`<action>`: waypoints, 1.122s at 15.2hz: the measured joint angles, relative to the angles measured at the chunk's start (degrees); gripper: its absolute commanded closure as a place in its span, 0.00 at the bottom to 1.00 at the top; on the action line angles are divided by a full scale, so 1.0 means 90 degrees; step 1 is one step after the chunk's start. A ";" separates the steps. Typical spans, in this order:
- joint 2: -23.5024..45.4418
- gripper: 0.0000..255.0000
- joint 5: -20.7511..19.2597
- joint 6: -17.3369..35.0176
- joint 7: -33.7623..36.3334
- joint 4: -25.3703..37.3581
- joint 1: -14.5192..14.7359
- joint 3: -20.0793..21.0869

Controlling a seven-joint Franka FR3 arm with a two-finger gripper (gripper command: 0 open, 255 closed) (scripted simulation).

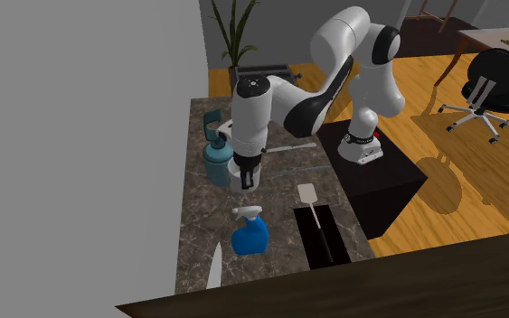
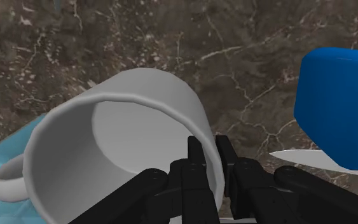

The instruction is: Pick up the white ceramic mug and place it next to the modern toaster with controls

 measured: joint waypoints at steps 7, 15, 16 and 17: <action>0.0000 1.00 0.0028 -0.0584 -0.0081 0.0592 0.0043 0.0014; 0.0089 1.00 0.0020 -0.1343 -0.0151 0.1448 0.0143 0.0025; 0.0114 1.00 0.0014 -0.1444 -0.0158 0.1574 0.0161 0.0025; 0.0088 1.00 0.0022 -0.1503 -0.0175 0.1608 0.0154 0.0027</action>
